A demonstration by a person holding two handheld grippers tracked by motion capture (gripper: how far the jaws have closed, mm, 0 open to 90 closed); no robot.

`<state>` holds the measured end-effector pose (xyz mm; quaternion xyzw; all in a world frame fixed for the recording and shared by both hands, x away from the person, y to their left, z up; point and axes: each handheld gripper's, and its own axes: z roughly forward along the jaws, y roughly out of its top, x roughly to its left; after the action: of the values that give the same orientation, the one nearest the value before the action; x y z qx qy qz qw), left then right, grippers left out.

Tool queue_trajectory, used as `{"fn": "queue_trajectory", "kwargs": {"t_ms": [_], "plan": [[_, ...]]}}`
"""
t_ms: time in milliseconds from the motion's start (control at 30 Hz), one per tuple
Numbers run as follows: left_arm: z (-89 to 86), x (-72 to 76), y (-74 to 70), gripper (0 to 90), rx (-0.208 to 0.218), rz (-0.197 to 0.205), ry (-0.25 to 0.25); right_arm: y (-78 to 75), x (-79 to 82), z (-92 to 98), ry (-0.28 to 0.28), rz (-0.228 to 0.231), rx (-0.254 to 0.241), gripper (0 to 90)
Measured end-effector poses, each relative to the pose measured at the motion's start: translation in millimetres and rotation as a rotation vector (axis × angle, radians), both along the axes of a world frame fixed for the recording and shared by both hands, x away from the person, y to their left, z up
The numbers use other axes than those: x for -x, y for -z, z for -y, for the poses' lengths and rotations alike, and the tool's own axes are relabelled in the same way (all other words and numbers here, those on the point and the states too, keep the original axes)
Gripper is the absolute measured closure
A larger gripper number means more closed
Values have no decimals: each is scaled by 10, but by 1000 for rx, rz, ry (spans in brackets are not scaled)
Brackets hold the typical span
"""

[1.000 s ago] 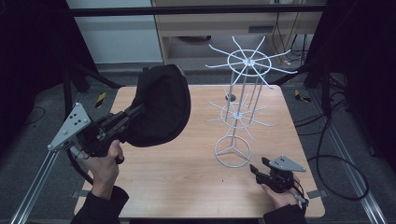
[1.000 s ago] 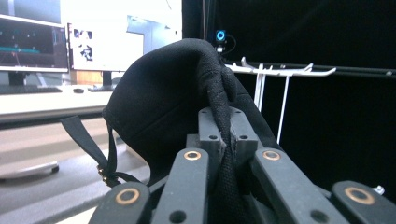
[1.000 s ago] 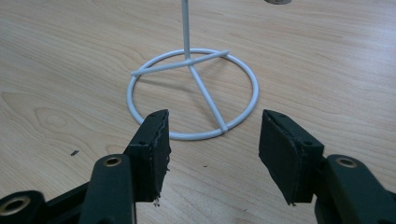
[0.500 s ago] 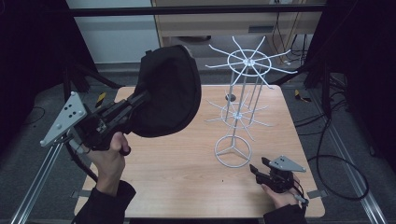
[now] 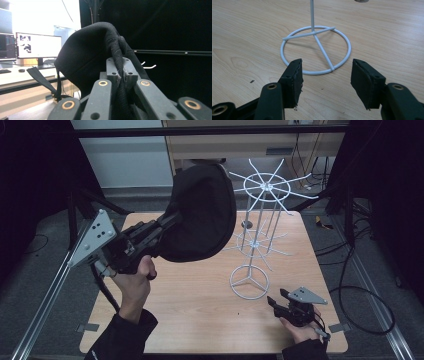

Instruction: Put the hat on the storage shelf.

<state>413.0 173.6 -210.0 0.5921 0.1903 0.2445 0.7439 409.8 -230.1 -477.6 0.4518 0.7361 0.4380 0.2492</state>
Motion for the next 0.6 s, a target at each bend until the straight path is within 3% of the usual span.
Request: {"fn": "queue_trajectory", "kwargs": {"t_ms": [233,467,600], "plan": [[81,-112,90,858,-4,-19,25,1,2,-1,-2,0,-2,431],[112,-199,272,853,-17,-67,57,1,2,-5,-4,-2,-2,431],[103,-234,366,847,-31,-89,51,4,0,-4,-6,1,2,431]]}}
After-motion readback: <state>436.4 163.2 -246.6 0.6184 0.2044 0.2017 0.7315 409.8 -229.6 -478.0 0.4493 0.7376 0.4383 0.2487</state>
